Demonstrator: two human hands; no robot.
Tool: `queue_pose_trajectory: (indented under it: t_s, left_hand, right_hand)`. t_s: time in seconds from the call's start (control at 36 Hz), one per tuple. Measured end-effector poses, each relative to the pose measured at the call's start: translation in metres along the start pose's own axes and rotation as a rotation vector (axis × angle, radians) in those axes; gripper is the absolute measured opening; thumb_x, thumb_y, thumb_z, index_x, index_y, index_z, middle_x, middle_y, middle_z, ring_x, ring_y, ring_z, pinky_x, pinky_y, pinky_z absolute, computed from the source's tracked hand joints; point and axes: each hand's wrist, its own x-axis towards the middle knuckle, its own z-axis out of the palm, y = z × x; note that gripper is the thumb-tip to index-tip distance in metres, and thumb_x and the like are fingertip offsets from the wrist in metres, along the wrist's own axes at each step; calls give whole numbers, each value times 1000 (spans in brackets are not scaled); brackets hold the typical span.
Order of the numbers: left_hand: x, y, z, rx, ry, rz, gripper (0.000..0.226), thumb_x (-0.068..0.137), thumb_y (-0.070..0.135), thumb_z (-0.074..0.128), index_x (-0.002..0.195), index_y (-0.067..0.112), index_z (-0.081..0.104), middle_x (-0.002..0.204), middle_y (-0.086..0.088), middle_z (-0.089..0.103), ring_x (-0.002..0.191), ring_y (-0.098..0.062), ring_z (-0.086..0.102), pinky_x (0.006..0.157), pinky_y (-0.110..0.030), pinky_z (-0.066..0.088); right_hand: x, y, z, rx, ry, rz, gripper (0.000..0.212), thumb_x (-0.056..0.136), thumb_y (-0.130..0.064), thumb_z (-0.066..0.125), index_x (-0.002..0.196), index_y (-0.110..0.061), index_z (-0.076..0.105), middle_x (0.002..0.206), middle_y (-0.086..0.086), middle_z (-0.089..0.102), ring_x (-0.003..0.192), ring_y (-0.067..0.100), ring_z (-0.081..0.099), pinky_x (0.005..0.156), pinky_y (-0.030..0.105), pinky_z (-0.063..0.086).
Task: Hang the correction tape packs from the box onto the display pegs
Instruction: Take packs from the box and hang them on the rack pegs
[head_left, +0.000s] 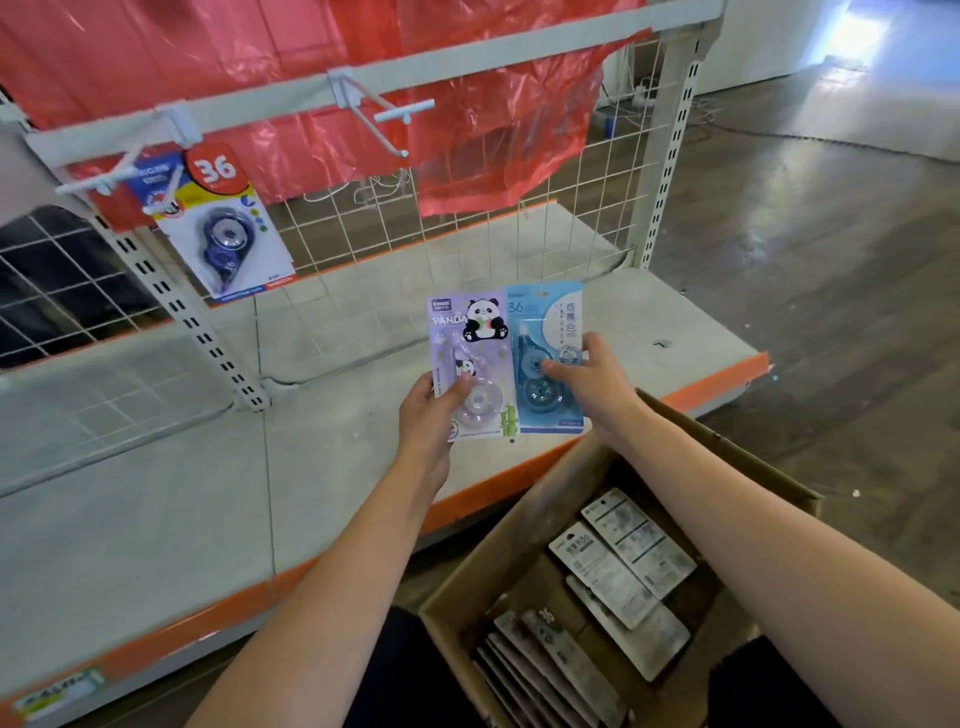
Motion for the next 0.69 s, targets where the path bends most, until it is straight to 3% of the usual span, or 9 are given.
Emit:
queue_pose_trajectory:
  t_s: [0.14, 0.22, 0.42, 0.5, 0.56, 0.64, 0.69]
  left_hand:
    - [-4, 27, 11, 161, -89, 166, 5, 89, 15, 66, 93, 16, 65, 96, -3, 70, 94, -22, 63, 91, -42, 49]
    - [-9, 49, 26, 247, -141, 262, 16, 92, 23, 63, 102, 11, 58, 105, -4, 63, 98, -18, 57, 85, -36, 47]
    - [-21, 112, 65, 296, -237, 385, 26, 94, 25, 60, 111, 8, 53, 100, 2, 58, 94, -15, 55, 75, -30, 44]
    - [-30, 139, 80, 269, -279, 399, 32, 95, 24, 58, 125, 16, 50, 100, 17, 53, 98, -9, 52, 85, -30, 44]
    - [-37, 157, 87, 265, -312, 411, 40, 96, 24, 57, 133, 19, 45, 101, 21, 49, 103, -8, 49, 92, -30, 42]
    - [-37, 180, 97, 284, -332, 446, 46, 94, 28, 59, 136, 18, 44, 128, 6, 52, 119, -16, 49, 94, -33, 42]
    - [-39, 199, 103, 295, -339, 473, 46, 93, 32, 60, 135, 18, 45, 135, -1, 50, 124, -21, 49, 89, -33, 42]
  right_hand:
    - [-6, -21, -9, 93, 6, -52, 27, 91, -7, 62, 111, -17, 46, 118, 10, 63, 99, 27, 66, 81, 44, 57]
    - [-10, -48, -18, 128, 19, -100, 24, 91, 0, 59, 104, -19, 50, 117, 12, 63, 103, 30, 65, 88, 48, 55]
    - [-25, -128, -42, 132, 79, -259, 28, 90, 4, 56, 109, -12, 44, 102, 7, 62, 84, 21, 64, 67, 34, 55]
    - [-32, -156, -48, 139, 89, -300, 25, 89, 4, 56, 99, -16, 46, 111, 12, 62, 92, 26, 64, 74, 39, 57]
    - [-38, -172, -51, 168, 85, -316, 26, 90, 4, 55, 93, -19, 46, 109, 11, 62, 92, 27, 64, 71, 40, 57]
    - [-46, -196, -55, 187, 112, -358, 27, 90, 6, 54, 90, -19, 45, 100, 7, 62, 81, 20, 63, 61, 32, 54]
    - [-50, -213, -58, 191, 138, -382, 25, 89, 6, 55, 93, -18, 47, 99, 5, 62, 78, 16, 62, 56, 29, 52]
